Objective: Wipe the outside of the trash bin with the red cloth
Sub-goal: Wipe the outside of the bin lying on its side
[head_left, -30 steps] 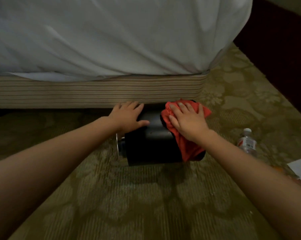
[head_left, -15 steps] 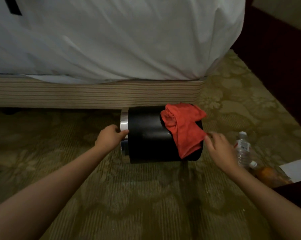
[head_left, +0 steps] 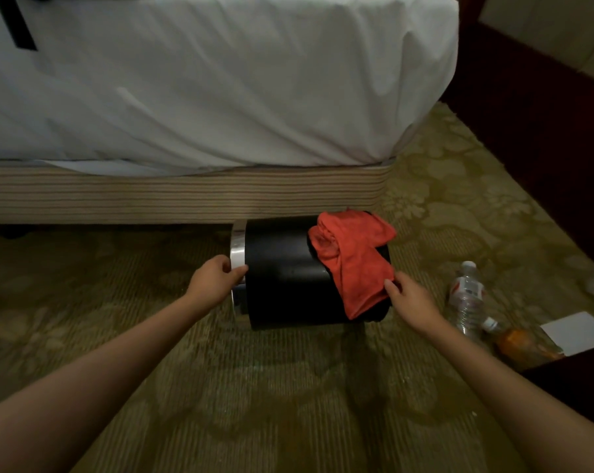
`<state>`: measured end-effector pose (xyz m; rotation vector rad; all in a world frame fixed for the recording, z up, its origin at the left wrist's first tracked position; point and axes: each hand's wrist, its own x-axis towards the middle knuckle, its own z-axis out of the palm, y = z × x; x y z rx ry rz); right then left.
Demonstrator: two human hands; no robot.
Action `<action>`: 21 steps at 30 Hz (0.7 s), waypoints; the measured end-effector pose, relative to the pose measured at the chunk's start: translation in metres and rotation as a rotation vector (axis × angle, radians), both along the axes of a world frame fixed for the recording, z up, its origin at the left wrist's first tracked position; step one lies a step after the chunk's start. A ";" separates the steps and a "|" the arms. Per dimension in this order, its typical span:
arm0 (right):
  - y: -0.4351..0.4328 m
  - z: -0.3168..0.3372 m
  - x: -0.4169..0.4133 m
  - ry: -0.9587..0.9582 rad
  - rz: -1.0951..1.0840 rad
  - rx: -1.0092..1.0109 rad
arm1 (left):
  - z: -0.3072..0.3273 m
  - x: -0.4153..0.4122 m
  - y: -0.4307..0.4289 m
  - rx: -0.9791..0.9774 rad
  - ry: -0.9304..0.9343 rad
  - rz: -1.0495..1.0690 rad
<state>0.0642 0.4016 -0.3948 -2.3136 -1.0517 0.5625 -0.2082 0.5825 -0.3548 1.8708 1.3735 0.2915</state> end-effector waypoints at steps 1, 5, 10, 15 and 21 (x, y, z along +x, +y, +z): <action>0.000 0.001 0.001 0.033 0.010 -0.006 | 0.001 -0.001 -0.001 -0.002 -0.001 -0.005; 0.004 0.017 0.007 0.139 0.057 -0.039 | 0.008 -0.003 -0.001 -0.030 -0.020 -0.030; 0.015 0.051 0.024 0.214 0.089 -0.092 | 0.017 -0.001 0.009 -0.199 -0.003 0.010; 0.017 0.054 0.026 0.237 0.130 -0.226 | 0.015 0.002 0.006 -0.049 0.319 -0.114; 0.038 0.074 0.017 -0.440 0.371 -0.369 | 0.027 0.023 -0.005 0.310 0.390 -0.435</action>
